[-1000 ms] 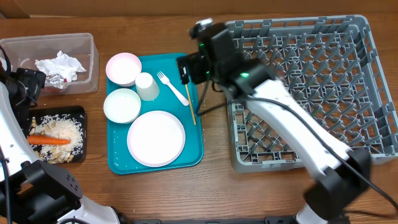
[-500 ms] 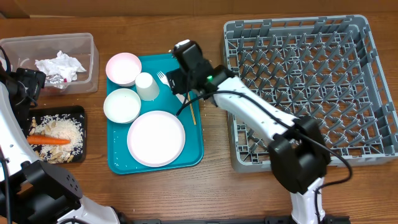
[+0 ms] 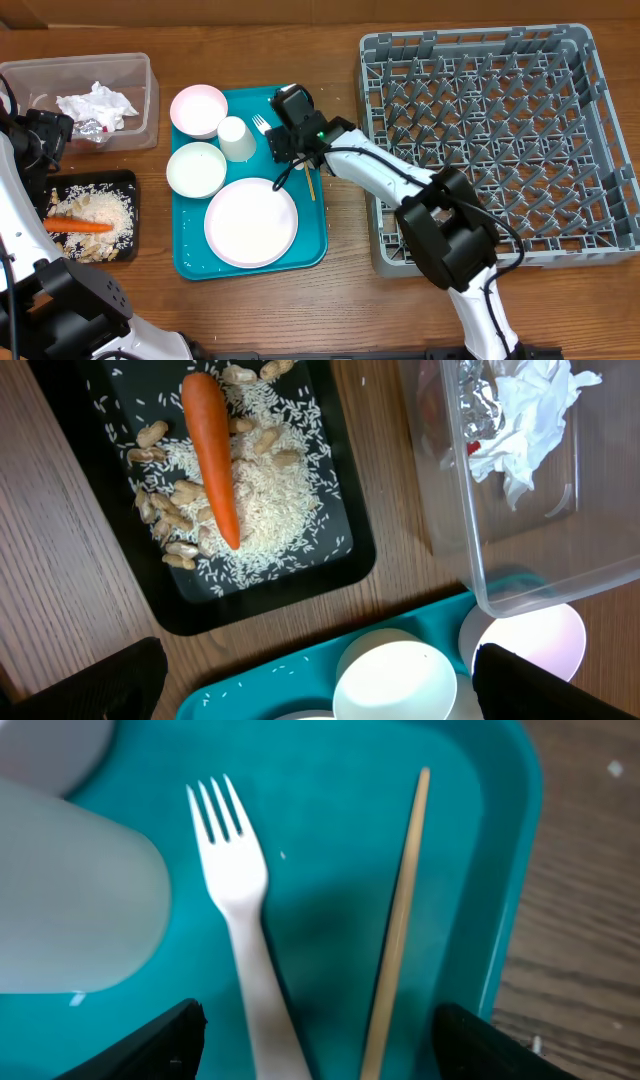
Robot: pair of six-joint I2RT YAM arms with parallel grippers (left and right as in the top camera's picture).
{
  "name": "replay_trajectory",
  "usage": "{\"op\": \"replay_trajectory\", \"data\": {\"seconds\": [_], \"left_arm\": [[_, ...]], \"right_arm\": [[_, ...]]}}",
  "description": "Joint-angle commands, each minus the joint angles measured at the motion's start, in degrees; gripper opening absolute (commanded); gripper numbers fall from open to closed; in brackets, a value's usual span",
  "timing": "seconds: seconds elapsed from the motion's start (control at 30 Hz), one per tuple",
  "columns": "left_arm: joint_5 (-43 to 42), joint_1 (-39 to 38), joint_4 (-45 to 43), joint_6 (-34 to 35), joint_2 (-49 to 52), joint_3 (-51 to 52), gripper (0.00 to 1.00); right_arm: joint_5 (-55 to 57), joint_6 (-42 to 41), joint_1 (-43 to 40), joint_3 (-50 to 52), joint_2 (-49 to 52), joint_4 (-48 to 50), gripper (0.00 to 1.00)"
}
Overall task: Sort waste into correct bins and load items into the dishwasher rack
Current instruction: 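Lower the right gripper onto the wooden chopstick and close on it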
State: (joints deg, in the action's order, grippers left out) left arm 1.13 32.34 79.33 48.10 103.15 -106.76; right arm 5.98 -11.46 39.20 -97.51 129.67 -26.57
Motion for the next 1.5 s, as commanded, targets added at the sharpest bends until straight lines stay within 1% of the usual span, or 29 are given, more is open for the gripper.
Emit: {"op": "replay_trajectory", "data": {"seconds": [0.0, 0.27, 0.37, 0.47, 0.53, 0.63, 0.7, 0.73, 0.83, 0.97, 1.1, 1.27, 1.47], "left_arm": [[0.79, -0.11, 0.13, 0.76, -0.04, 0.0, 1.0], [0.79, -0.11, 0.15, 0.76, -0.04, 0.0, 1.0], [0.79, -0.11, 0.15, 0.76, -0.04, 0.0, 1.0], [0.79, -0.11, 0.15, 0.76, -0.04, 0.0, 1.0], [0.79, -0.11, 0.15, 0.76, -0.04, 0.0, 1.0], [0.76, -0.11, 0.15, 0.76, -0.04, 0.0, 1.0], [0.79, -0.11, 0.15, 0.79, -0.04, 0.0, 1.0], [0.79, -0.11, 0.13, 0.79, -0.04, 0.0, 1.0], [0.79, -0.11, 0.15, 0.76, -0.04, 0.0, 1.0], [0.79, -0.11, 0.13, 0.76, -0.04, 0.0, 1.0], [0.79, -0.11, 0.13, 0.76, -0.04, 0.0, 1.0], [0.76, -0.13, 0.15, 0.79, -0.04, 0.0, 1.0], [0.79, -0.13, 0.15, 0.76, -0.04, 0.0, 1.0]], "right_arm": [[0.46, -0.55, 0.07, -1.44, 1.73, 0.79, 0.76], [0.46, -0.55, 0.07, -1.44, 2.91, 1.62, 0.76], [0.44, -0.79, 0.04, -1.44, 2.91, 1.84, 0.73], [0.44, -0.76, 0.04, -1.44, 2.91, 1.88, 0.67], [0.44, -0.76, 0.04, -1.44, 2.97, 1.79, 0.66], [0.44, -0.79, 0.04, -1.33, 3.13, 1.64, 0.67], [0.48, -1.05, 0.0, -1.18, 3.13, 1.97, 0.71], [0.57, -1.97, -0.11, -1.18, 3.13, 2.25, 0.73], [0.5, -3.98, -0.96, -1.18, 3.13, 2.95, 0.74], [0.42, -5.11, -2.71, -1.18, 3.13, 2.47, 0.73], [0.39, -5.09, -3.76, -1.18, 3.13, 1.6, 0.69], [0.39, -5.07, -3.8, -1.14, 3.13, 1.18, 0.66], [0.44, -5.09, -3.15, -1.14, 3.85, 1.27, 0.64]]}}
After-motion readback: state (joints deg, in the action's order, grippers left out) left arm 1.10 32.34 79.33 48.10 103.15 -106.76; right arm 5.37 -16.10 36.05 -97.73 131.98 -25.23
